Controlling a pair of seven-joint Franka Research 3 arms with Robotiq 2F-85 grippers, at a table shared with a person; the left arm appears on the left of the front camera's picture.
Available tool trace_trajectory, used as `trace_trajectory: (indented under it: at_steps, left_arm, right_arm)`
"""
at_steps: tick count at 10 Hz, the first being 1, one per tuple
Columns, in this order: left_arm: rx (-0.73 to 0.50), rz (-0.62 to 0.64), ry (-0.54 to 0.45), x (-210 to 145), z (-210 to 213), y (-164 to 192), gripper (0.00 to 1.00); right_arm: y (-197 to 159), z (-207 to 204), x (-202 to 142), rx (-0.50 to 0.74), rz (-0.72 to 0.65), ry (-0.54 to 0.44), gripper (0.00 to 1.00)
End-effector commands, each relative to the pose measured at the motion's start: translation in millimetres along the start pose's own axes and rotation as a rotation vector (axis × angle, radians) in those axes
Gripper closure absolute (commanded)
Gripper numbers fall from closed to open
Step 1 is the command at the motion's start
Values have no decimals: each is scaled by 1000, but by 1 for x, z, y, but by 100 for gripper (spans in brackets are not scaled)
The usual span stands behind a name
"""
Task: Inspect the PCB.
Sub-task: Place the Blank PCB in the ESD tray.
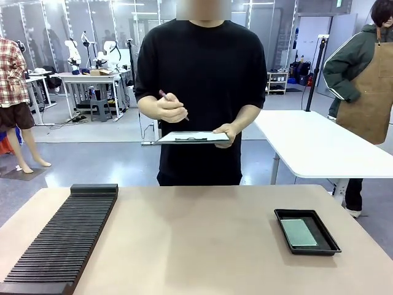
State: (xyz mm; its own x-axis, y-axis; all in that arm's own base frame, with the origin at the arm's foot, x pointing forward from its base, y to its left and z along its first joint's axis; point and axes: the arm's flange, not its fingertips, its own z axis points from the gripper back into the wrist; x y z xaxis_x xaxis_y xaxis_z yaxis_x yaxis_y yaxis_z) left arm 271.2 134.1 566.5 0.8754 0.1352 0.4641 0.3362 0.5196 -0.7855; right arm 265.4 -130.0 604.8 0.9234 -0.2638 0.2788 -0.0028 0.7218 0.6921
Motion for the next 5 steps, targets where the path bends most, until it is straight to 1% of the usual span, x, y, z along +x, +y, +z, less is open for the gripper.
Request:
trace_trajectory:
  at_steps: [1,5]
  left_arm:
    - [14,2,7,0,1,-2,0]
    - [14,2,7,0,1,-2,0]
  right_arm:
    - [0,1,0,4,1,7,0]
    - [0,1,0,4,1,7,0]
